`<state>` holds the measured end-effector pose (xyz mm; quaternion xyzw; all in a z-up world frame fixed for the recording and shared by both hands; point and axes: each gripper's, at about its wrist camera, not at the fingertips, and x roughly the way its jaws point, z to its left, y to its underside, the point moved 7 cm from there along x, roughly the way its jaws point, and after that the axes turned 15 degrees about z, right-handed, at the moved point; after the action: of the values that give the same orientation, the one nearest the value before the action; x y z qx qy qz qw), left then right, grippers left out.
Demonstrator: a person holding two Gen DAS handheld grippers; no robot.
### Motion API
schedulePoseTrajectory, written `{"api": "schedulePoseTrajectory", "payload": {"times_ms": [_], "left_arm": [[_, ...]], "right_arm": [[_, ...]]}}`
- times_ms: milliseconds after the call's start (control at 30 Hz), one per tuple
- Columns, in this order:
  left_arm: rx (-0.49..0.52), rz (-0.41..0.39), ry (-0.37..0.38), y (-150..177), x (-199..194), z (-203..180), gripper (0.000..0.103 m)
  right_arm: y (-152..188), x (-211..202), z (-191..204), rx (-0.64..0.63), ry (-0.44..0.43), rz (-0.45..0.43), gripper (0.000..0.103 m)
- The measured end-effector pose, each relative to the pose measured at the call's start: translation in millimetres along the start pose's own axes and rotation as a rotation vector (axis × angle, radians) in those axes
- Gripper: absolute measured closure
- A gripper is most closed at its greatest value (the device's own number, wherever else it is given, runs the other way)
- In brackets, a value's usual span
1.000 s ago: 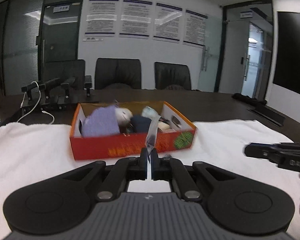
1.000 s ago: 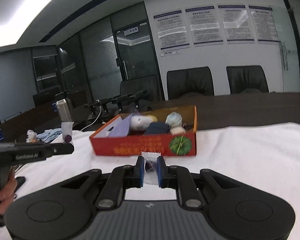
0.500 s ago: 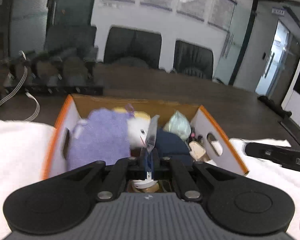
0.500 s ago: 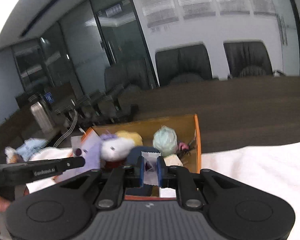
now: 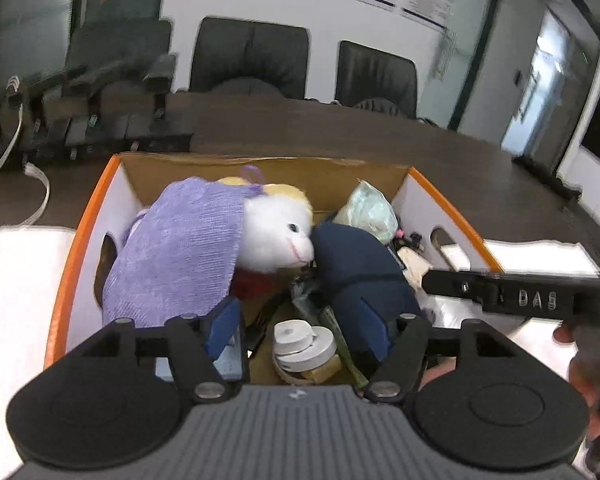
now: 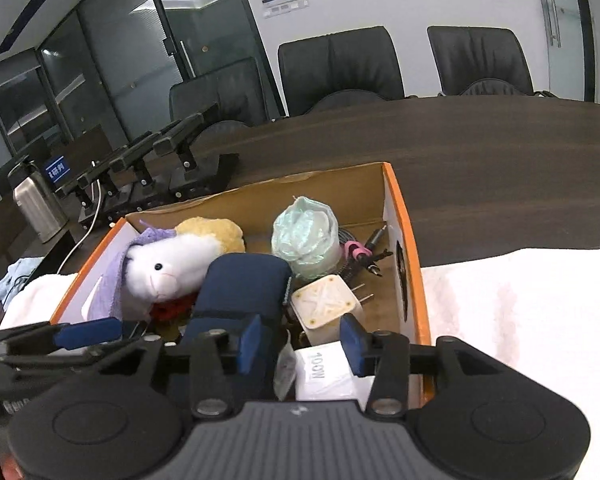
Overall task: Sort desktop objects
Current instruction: 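Lower bag into box with left tool while right carries its bag toward box, then move both tools back and grasp the last small bag with the right tool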
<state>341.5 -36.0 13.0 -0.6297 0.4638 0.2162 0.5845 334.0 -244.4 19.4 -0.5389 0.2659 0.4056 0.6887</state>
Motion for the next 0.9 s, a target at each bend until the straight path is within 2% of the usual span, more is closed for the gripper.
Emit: {"api": "schedulePoseTrajectory", "payload": {"times_ms": [67,100,133,167,267,333,467,633,900], "left_arm": [[-0.043,-0.002,0.011,-2,-9,5,0.030],[-0.047,-0.012,0.006,-2,-15,5,0.019],[-0.042,-0.022,-0.003,0,-21,3,0.011],[-0.030,-0.032,-0.010,2,-27,0,0.011],[0.002,-0.027,-0.044,15,-39,-10,0.010],[0.000,-0.049,-0.063,24,-51,-12,0.001],[-0.025,-0.063,-0.110,47,-69,-12,0.001],[-0.022,-0.075,-0.156,82,-86,-20,0.001],[0.061,-0.144,-0.164,143,-121,-42,0.000]], "right_arm": [[1,-7,2,-0.003,0.008,0.002,0.051],[2,-11,2,-0.005,0.015,0.002,0.048],[4,-17,2,-0.007,0.022,0.002,0.042],[6,-23,1,-0.007,0.024,0.001,0.035],[16,-40,1,-0.012,0.008,-0.008,0.026],[26,-51,3,-0.024,0.002,-0.011,0.026],[51,-74,14,-0.093,0.019,-0.049,0.026],[90,-95,29,-0.196,0.081,-0.096,0.026],[154,-113,28,-0.200,0.066,-0.058,0.026]]}}
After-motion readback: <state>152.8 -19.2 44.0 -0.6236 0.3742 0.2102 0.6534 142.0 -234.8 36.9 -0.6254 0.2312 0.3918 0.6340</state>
